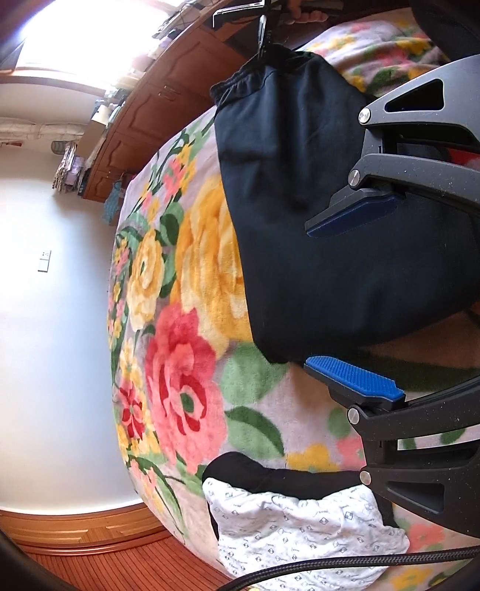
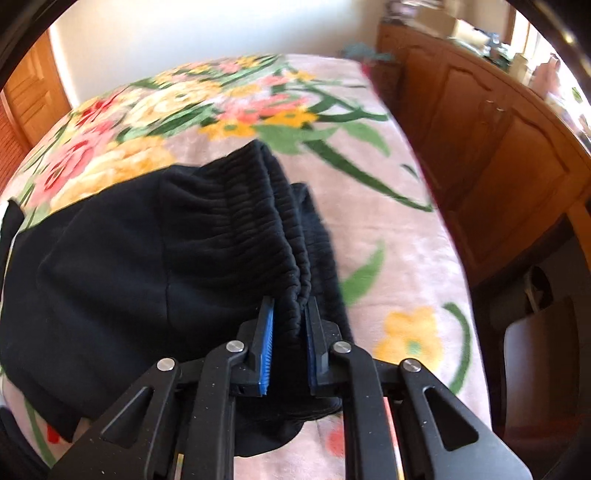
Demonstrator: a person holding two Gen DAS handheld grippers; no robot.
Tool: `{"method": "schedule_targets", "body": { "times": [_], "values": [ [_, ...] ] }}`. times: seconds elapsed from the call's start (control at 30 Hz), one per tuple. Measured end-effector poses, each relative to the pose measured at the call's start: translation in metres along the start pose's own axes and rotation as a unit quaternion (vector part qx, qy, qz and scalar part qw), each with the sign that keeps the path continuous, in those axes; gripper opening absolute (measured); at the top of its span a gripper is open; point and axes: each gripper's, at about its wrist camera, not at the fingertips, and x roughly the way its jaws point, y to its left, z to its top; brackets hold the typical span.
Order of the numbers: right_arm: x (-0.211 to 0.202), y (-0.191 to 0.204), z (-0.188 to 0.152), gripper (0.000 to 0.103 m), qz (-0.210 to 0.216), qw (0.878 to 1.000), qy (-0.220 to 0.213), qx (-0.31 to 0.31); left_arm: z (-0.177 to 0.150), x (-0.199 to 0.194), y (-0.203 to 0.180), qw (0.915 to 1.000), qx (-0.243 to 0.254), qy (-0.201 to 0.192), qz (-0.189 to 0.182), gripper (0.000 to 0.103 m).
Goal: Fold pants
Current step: 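Move both open tools over the folded pants edge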
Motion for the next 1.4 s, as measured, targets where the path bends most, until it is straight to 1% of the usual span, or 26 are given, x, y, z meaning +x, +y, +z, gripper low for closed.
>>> {"method": "schedule_targets", "body": {
  "times": [0.07, 0.13, 0.2, 0.27, 0.3, 0.37, 0.43, 0.47, 0.53, 0.67, 0.8, 0.87, 0.93, 0.97, 1.03, 1.07, 1.13, 1.17, 1.23, 1.4],
  "values": [
    [0.011, -0.013, -0.003, 0.018, -0.003, 0.999, 0.022, 0.038, -0.002, 0.000, 0.004, 1.0000, -0.003, -0.003, 0.003, 0.069],
    [0.017, -0.011, -0.007, 0.020, -0.012, 0.998, 0.033, 0.044, -0.003, 0.001, 0.006, 1.0000, -0.007, -0.005, 0.003, 0.069],
    [0.010, -0.003, -0.009, 0.021, -0.017, 0.999, 0.016, 0.044, -0.004, 0.001, 0.008, 0.9999, -0.007, -0.013, 0.005, 0.069],
    [-0.005, 0.006, -0.009, 0.026, -0.024, 0.999, -0.006, 0.043, -0.004, -0.001, 0.007, 0.9996, -0.001, -0.024, 0.012, 0.069],
    [-0.011, 0.011, -0.008, 0.031, -0.028, 0.999, -0.013, 0.040, -0.004, -0.001, 0.007, 0.9996, 0.001, -0.027, 0.011, 0.069],
    [-0.027, 0.023, -0.007, 0.037, -0.031, 0.998, -0.033, 0.033, -0.004, -0.003, 0.005, 0.9995, 0.003, -0.032, 0.008, 0.069],
    [-0.043, 0.036, -0.006, 0.049, -0.026, 0.998, -0.051, 0.025, -0.006, -0.007, 0.004, 0.9993, 0.010, -0.035, 0.007, 0.069],
    [-0.051, 0.044, -0.006, 0.051, -0.021, 0.998, -0.060, 0.022, -0.007, -0.010, 0.003, 0.9991, 0.016, -0.038, 0.006, 0.069],
    [-0.068, 0.064, -0.007, 0.057, -0.004, 0.997, -0.077, 0.017, -0.009, -0.016, 0.002, 0.9987, 0.025, -0.044, 0.005, 0.069],
    [-0.090, 0.106, -0.012, 0.057, 0.028, 0.995, -0.098, 0.008, -0.012, -0.031, 0.004, 0.9982, 0.028, -0.052, -0.009, 0.069],
    [-0.105, 0.156, -0.024, 0.058, 0.060, 0.992, -0.108, -0.013, -0.015, -0.045, 0.009, 0.9979, 0.033, -0.057, -0.005, 0.069],
    [-0.111, 0.179, -0.031, 0.063, 0.075, 0.991, -0.110, -0.026, -0.018, -0.051, 0.011, 0.9978, 0.034, -0.058, -0.003, 0.069],
    [-0.116, 0.199, -0.039, 0.074, 0.092, 0.989, -0.113, -0.033, -0.020, -0.058, 0.012, 0.9975, 0.034, -0.062, -0.005, 0.069],
    [-0.118, 0.211, -0.044, 0.075, 0.102, 0.988, -0.113, -0.036, -0.021, -0.062, 0.012, 0.9973, 0.034, -0.064, -0.006, 0.070],
    [-0.120, 0.228, -0.051, 0.075, 0.111, 0.987, -0.112, -0.042, -0.024, -0.069, 0.013, 0.9969, 0.036, -0.070, -0.006, 0.083],
    [-0.120, 0.235, -0.054, 0.076, 0.114, 0.986, -0.112, -0.045, -0.026, -0.073, 0.014, 0.9966, 0.038, -0.073, -0.005, 0.085],
    [-0.120, 0.251, -0.060, 0.077, 0.119, 0.985, -0.109, -0.052, -0.029, -0.081, 0.015, 0.9962, 0.041, -0.077, -0.002, 0.093],
    [-0.120, 0.256, -0.064, 0.077, 0.121, 0.985, -0.108, -0.053, -0.031, -0.086, 0.016, 0.9961, 0.041, -0.079, 0.001, 0.095],
    [-0.118, 0.270, -0.069, 0.077, 0.126, 0.985, -0.101, -0.058, -0.036, -0.094, 0.021, 0.9958, 0.039, -0.082, 0.008, 0.101],
    [-0.106, 0.302, -0.078, 0.077, 0.147, 0.983, -0.088, -0.071, -0.043, -0.106, 0.034, 0.9962, 0.024, -0.082, 0.012, 0.102]
  ]
}}
